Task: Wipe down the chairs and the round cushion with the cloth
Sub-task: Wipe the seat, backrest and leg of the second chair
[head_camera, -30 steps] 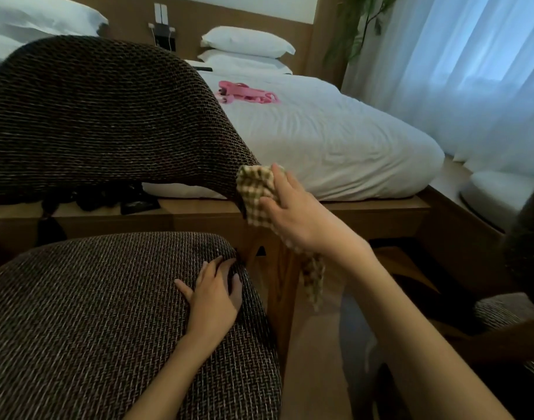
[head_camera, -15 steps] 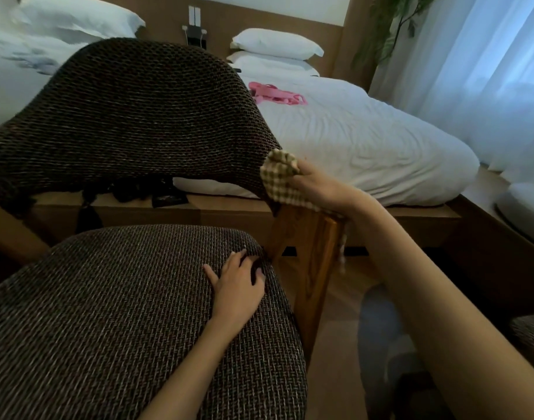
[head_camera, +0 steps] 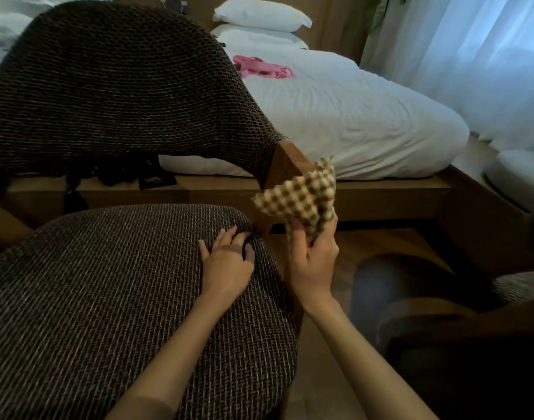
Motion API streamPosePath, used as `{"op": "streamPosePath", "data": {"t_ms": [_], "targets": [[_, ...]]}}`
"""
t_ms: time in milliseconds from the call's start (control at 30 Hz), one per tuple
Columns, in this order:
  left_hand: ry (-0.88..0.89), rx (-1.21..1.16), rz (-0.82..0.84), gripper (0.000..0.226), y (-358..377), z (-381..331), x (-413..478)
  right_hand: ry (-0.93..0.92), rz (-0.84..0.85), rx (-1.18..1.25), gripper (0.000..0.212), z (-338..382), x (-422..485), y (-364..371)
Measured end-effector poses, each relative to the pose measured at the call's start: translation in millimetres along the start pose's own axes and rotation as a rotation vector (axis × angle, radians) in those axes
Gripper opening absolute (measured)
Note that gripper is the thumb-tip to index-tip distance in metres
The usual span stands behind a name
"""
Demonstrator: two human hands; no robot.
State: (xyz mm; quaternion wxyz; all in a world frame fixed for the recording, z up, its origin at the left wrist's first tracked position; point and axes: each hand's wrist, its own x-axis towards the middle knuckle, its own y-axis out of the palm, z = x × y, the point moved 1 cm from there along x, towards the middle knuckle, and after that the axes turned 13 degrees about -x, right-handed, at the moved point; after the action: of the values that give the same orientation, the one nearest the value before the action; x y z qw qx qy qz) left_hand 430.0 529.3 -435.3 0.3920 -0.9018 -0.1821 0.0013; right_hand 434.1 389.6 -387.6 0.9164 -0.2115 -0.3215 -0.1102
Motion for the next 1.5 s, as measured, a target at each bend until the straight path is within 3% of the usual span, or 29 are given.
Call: {"op": "streamPosePath", "data": {"t_ms": [267,433,567,733,833,967,1033,1133,1233,1500], "targets": [[0.094,0.119,0.071,0.048,-1.2,4.2,-16.9,0.135,0.190,0.104,0.063,-27.7,-36.5,-5.9],[0.096,0.118,0.093,0.050,-4.1,4.3,-27.3,-0.001,0.047,0.058,0.061,5.1,21.2,-1.9],[0.088,0.148,0.106,0.051,-6.5,3.6,-34.7,-0.025,0.019,0.028,0.061,-10.9,4.0,2.4],[0.111,0.157,0.121,0.054,-9.7,5.7,-57.0,0.143,0.167,0.109,0.087,-60.4,-65.9,6.0],[0.137,0.171,0.139,0.054,-12.9,3.5,-72.9,0.245,0.219,0.106,0.084,-85.8,-99.0,10.9],[0.165,0.195,0.166,0.056,-17.0,1.1,-92.2,0.296,0.389,0.011,0.097,-119.7,-149.0,10.6],[0.175,0.193,0.179,0.056,-18.8,0.2,-97.4,0.352,0.534,-0.080,0.094,-141.8,-178.5,7.1],[0.182,0.183,0.177,0.052,-20.4,-1.6,-100.1,0.490,0.743,-0.159,0.069,-169.8,-216.3,2.5],[0.185,0.176,0.178,0.051,-20.5,-1.6,-100.3,0.587,0.777,-0.134,0.063,-183.7,-238.4,0.9],[0.188,0.186,0.164,0.050,-22.0,-2.4,-101.0,0.614,0.803,-0.086,0.036,-187.1,-263.6,-4.3]]}}
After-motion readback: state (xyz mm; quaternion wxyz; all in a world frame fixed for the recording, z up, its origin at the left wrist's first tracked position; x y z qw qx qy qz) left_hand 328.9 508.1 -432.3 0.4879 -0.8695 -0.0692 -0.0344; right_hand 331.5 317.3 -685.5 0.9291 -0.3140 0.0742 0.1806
